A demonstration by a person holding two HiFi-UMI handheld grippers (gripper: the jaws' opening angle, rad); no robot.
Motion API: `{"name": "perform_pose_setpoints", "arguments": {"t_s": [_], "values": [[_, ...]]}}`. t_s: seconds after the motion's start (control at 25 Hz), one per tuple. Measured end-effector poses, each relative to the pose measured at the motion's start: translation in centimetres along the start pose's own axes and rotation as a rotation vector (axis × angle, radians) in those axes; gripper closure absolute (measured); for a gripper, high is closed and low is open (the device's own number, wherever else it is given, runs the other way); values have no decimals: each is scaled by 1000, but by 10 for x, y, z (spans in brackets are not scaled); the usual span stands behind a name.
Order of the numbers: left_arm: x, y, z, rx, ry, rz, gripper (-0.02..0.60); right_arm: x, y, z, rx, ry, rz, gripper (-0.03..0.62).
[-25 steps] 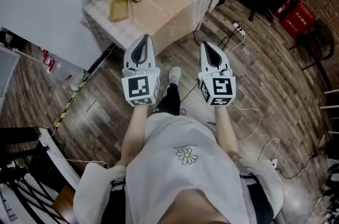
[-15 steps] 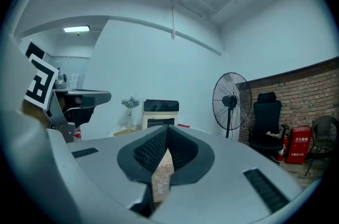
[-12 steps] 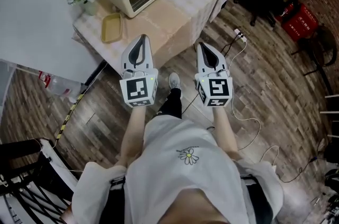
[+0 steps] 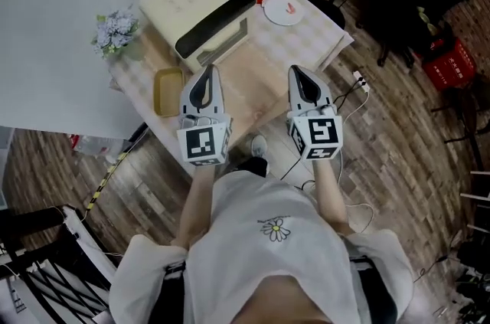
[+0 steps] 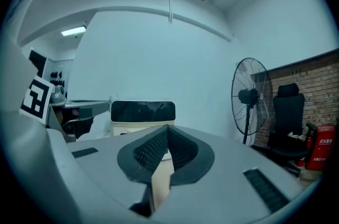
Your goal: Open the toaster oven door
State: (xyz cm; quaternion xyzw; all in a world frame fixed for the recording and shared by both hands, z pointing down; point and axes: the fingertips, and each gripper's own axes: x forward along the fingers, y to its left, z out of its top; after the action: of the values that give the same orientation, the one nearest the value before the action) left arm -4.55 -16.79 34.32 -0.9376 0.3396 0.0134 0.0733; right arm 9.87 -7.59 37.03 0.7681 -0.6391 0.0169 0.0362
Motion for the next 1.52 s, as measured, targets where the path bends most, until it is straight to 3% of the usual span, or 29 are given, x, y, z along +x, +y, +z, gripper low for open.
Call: {"name": "perform_pose_setpoints", "arguments": {"t_s": [0.2,0.44,1.0,1.28,1.52], "values": [[38,22,-21,0,16,12,565,57,3,-3,6,31,67,585],[55,35,-51,-39,99,56,565,94,7,-12,-16,74,102,585],[55,42,-34,-26,87,201,565,123,3,-13,13,65,226,585],[46,45,-27,-18,72,312,565,119,-3,1,12,39,297,585],[44,39,-23,8,70,346,565,117,-8,1,21,38,345,583]]}}
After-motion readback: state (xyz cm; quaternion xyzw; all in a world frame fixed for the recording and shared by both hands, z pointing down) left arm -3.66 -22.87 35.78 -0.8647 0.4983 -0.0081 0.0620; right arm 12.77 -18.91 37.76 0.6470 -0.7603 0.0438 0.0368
